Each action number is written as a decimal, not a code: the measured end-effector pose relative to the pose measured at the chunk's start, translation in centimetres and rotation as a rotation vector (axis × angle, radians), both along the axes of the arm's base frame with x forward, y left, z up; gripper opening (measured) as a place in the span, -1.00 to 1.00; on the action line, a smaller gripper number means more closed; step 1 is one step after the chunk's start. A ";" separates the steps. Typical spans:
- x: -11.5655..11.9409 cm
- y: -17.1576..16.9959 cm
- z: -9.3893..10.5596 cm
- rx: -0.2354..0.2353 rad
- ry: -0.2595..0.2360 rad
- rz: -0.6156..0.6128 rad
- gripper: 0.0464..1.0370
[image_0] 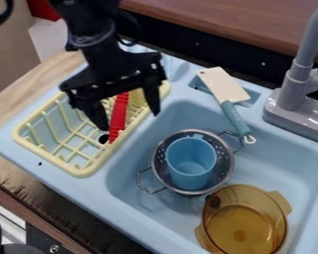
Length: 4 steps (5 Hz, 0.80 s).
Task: Moved the blue cup from the inside of the silver pot to the yellow dish drainer.
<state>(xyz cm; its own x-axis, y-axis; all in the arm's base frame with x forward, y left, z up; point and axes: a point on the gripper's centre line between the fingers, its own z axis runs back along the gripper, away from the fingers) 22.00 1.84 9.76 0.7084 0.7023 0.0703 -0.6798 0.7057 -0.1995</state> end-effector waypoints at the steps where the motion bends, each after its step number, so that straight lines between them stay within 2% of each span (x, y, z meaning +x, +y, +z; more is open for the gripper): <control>1: -0.1 -1.2 -0.7 -0.046 0.055 0.109 0.92; 2: 0.1 -1.7 -1.5 -0.066 0.090 0.178 0.92; 3: 0.3 -2.2 -2.7 -0.075 0.078 0.213 0.92; 4: 0.6 -2.6 -3.7 -0.056 0.073 0.234 0.92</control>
<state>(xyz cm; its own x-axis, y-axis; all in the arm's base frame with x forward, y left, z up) 22.61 -0.74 6.06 0.5275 0.8493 -0.0189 -0.8377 0.5163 -0.1777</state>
